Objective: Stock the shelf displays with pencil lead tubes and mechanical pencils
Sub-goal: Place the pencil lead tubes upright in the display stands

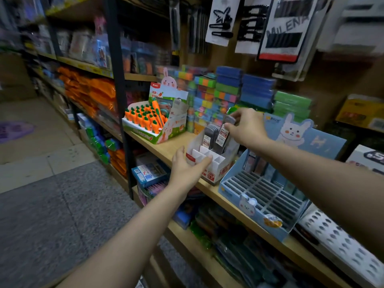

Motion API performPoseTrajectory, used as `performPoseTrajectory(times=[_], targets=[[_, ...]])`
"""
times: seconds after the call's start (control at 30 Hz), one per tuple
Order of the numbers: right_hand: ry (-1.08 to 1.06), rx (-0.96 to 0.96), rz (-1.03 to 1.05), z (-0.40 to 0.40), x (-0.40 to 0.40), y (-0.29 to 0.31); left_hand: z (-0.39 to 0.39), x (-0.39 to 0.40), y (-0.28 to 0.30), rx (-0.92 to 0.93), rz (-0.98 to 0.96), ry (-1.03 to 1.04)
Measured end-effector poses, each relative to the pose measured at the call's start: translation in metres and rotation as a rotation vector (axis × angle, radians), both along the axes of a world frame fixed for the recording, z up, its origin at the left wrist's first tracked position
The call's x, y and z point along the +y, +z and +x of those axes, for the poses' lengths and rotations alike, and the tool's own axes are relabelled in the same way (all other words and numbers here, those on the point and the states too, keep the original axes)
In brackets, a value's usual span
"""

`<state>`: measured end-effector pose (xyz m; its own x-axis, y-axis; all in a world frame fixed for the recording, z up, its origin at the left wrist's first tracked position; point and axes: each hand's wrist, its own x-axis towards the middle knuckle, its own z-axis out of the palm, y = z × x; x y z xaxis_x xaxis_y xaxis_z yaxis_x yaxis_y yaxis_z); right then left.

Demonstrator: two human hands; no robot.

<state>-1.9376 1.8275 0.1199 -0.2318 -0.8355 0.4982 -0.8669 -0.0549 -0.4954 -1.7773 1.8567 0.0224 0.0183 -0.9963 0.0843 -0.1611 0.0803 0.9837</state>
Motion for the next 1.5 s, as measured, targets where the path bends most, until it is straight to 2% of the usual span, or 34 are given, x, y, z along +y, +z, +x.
performPoseTrajectory(times=[0.17, 0.33, 0.43, 0.67, 0.9, 0.97, 1.07, 1.13, 1.23, 1.33, 1.43, 1.5], targets=[[-0.032, 0.079, 0.026, -0.002, -0.012, 0.001, -0.007, -0.006, -0.011, 0.104, -0.011, -0.003], [0.045, 0.154, -0.007, -0.001, -0.014, 0.001, -0.011, -0.010, -0.015, 0.191, 0.008, 0.021], [0.070, 0.191, 0.024, 0.001, -0.011, -0.007, -0.010, -0.011, -0.016, 0.192, 0.003, 0.023], [0.042, 0.485, 0.048, 0.010, -0.005, -0.016, -0.010, -0.012, -0.016, 0.203, 0.035, 0.023], [0.033, 0.537, 0.026, 0.007, -0.002, -0.021, -0.009, -0.012, -0.011, 0.179, 0.040, -0.013], [0.065, 0.488, -0.034, 0.005, 0.007, -0.023, 0.000, 0.002, -0.011, 0.167, 0.010, -0.036], [0.214, 0.175, -0.229, 0.013, 0.037, -0.031, 0.029, 0.037, -0.022, 0.165, -0.071, -0.026], [0.383, 0.002, -0.274, 0.033, 0.067, -0.045, 0.054, 0.066, -0.044, 0.129, -0.069, -0.042], [0.612, -0.042, -0.148, 0.076, 0.110, -0.091, 0.093, 0.112, -0.092, 0.149, 0.150, -0.025], [0.778, -0.035, 0.105, 0.124, 0.147, -0.153, 0.126, 0.162, -0.148, 0.193, 0.417, 0.129], [0.799, -0.099, 0.450, 0.159, 0.173, -0.219, 0.157, 0.204, -0.202, 0.088, 0.530, 0.348], [0.760, -0.154, 0.720, 0.171, 0.185, -0.262, 0.176, 0.226, -0.233, 0.028, 0.636, 0.407]])
